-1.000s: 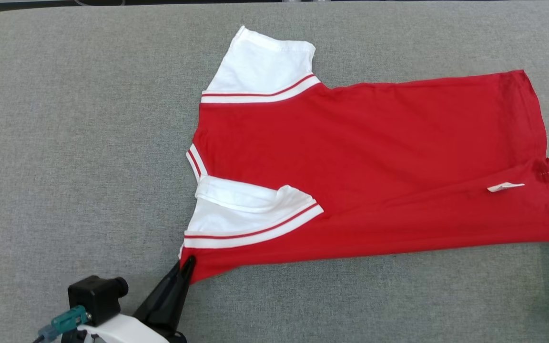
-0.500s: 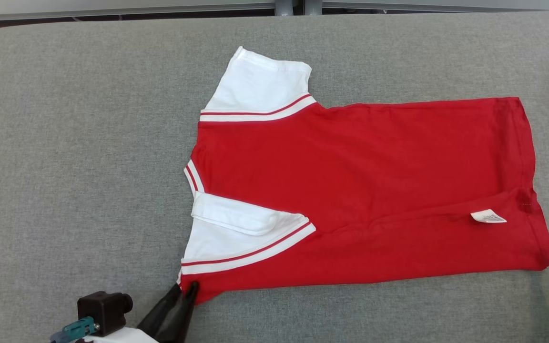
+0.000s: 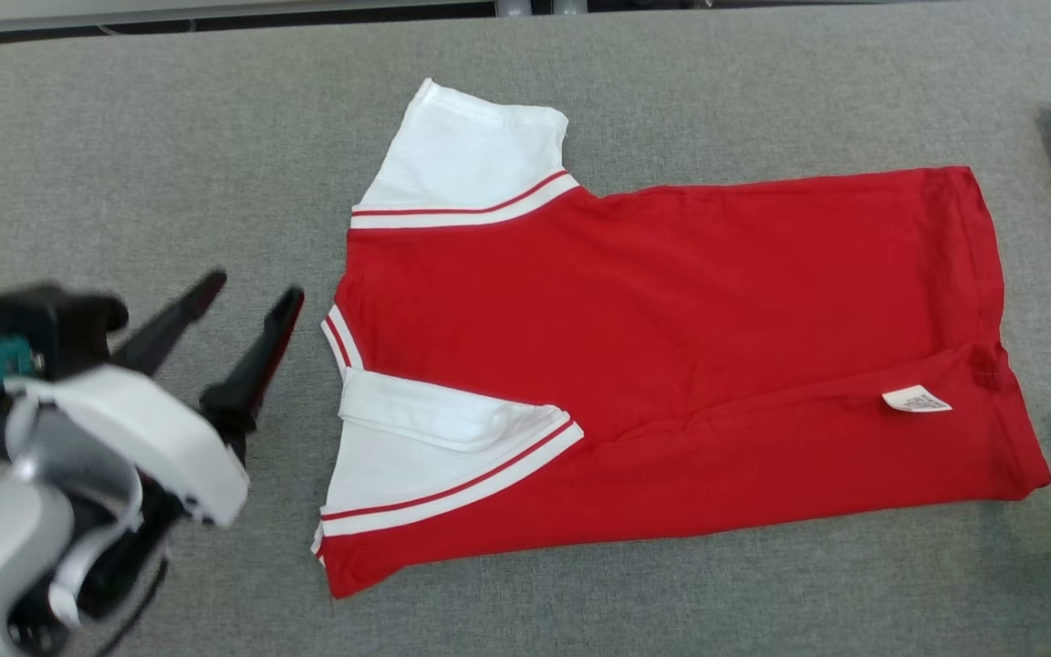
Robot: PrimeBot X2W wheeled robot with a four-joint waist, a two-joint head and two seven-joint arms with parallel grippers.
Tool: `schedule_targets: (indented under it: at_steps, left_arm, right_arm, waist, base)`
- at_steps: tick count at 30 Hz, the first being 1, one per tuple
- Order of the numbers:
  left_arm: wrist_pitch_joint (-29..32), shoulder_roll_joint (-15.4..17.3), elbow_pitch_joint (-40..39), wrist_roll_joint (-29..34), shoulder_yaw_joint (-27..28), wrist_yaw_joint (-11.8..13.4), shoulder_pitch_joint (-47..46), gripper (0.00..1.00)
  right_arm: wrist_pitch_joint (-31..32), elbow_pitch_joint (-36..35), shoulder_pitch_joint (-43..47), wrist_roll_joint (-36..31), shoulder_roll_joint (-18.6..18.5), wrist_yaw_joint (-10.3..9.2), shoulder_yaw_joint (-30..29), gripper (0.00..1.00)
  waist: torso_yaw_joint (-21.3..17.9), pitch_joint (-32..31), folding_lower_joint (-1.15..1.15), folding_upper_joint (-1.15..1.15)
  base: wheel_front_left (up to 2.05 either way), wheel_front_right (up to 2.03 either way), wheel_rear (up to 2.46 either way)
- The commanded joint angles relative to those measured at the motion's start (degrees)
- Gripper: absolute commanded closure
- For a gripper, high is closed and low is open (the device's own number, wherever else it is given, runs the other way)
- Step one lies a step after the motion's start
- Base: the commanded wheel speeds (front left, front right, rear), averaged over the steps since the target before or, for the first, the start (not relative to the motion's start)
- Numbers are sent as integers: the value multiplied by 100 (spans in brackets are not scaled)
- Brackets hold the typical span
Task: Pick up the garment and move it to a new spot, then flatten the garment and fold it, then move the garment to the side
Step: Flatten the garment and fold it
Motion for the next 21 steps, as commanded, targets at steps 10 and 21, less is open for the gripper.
schedule_targets:
  at_steps: [10,21]
  left_arm:
    - [2509,-628,1848,364,-372,-705,-3633,0]
    - [3320,-993,3940,1013,-979,-1329,-5139,0]
  right_arm:
    - [139,-353,-1693,-585,327,-9,770,0]
    - [-20,-24,-2849,-704,961,-9,1648,0]
  waist:
    - [-679,1052,0,0]
    - [-1577,1671,0,0]
  base:
    - [0,0,0]
    - [0,0,0]
